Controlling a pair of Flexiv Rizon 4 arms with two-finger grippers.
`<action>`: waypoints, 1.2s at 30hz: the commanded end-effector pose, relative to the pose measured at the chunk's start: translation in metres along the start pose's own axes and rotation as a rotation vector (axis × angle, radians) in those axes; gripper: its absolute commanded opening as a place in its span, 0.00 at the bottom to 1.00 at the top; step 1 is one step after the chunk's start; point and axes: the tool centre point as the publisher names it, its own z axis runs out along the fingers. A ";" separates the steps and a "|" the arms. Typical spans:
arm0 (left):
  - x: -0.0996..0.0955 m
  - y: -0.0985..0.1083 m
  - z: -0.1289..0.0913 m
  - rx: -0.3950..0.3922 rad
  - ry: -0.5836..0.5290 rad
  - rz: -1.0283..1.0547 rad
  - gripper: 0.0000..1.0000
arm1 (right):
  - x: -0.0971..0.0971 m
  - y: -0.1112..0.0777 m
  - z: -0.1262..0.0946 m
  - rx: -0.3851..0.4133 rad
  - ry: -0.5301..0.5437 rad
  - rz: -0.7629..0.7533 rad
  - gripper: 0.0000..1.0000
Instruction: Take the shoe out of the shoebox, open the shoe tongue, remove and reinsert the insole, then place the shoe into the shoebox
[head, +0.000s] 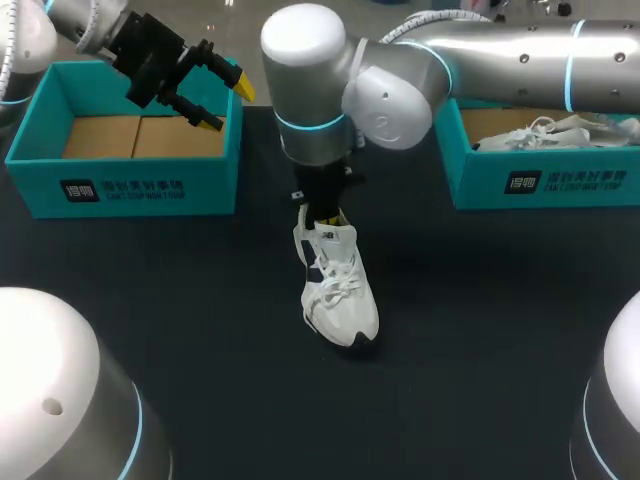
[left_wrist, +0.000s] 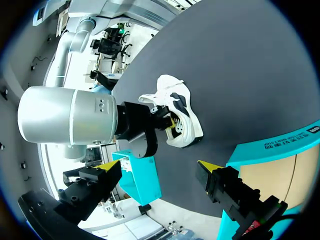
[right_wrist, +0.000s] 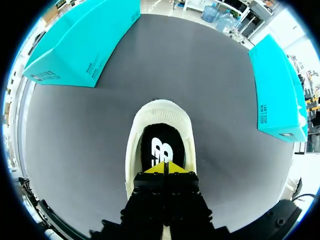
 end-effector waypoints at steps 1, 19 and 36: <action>0.000 0.000 0.000 -0.001 0.002 0.001 1.00 | -0.004 0.001 0.000 -0.044 -0.010 0.008 0.00; 0.000 0.000 0.000 -0.001 0.002 0.001 1.00 | 0.004 0.004 0.050 -0.007 -0.014 -0.003 0.00; 0.000 0.000 0.000 -0.001 0.002 0.001 1.00 | -0.003 0.009 0.027 0.127 0.118 0.047 0.00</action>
